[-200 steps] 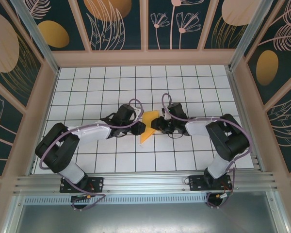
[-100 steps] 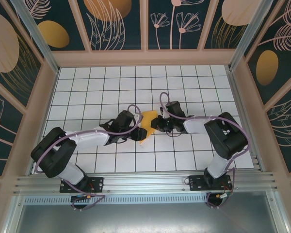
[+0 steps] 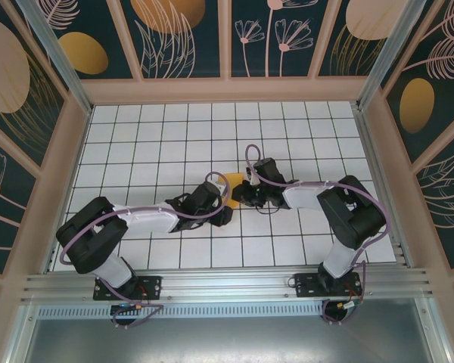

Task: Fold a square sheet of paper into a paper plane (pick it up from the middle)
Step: Fourth fold the wing at the center of the table.

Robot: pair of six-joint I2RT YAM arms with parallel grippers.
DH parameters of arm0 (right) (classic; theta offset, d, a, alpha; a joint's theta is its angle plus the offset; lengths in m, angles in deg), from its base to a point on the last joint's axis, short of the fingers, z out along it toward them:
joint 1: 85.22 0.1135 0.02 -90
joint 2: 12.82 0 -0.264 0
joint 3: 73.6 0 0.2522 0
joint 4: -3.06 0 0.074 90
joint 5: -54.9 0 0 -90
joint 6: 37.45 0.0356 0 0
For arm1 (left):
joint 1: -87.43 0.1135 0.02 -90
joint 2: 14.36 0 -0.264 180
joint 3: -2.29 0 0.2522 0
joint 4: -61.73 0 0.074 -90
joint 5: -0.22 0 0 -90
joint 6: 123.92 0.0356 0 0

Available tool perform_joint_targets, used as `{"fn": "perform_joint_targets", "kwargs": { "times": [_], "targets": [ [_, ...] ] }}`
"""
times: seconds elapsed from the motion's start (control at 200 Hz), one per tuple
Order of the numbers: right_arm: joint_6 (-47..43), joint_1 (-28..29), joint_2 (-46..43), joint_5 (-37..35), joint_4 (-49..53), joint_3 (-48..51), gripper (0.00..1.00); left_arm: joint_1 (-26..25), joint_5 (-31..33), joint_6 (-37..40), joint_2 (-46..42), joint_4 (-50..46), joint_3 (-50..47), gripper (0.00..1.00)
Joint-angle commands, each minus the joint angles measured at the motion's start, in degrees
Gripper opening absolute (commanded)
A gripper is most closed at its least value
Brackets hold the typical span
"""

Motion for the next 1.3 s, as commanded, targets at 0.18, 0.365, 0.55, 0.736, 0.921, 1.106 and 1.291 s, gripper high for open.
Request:
{"fn": "perform_joint_targets", "kwargs": {
  "times": [0.18, 0.365, 0.55, 0.736, 0.921, 1.106, 1.291],
  "targets": [
    [2.0, 0.9, -2.2, -1.7, 2.1, -1.9, 0.19, -1.4, 8.3, -1.2, 1.3, -0.4, 1.4, 0.46],
    [2.5, 1.0, -2.8, -1.9, 2.6, -2.4, 0.19, -1.7, 8.8, -1.0, 1.9, -0.3, 1.6, 0.46],
    [3.2, 1.3, -3.2, -2.6, 2.9, -2.8, 0.19, -3.0, 9.7, -0.7, 2.6, -0.6, 2.6, 0.47],
    [3.3, 1.3, -3.1, -2.5, 3.3, -3.1, 0.19, -3.3, 11.3, -0.8, 3.1, -1.0, 3.1, 0.48],
    [3.3, 1.3, -3.3, -2.5, 3.3, -3.5, 0.19, -3.4, 13.8, -0.9, 4.0, -3.4, 4.2, 0.43],
    [3.4, 1.3, -3.2, -3.0, 3.7, -3.7, 0.19, -3.5, 13.9, -1.2, 4.0, -3.8, 3.7, 0.34],
    [3.2, 1.4, -3.2, -3.3, 4.1, -3.7, 0.19, -3.4, 14.7, -1.4, 3.4, -4.0, 3.0, 0.31]
  ]
}}
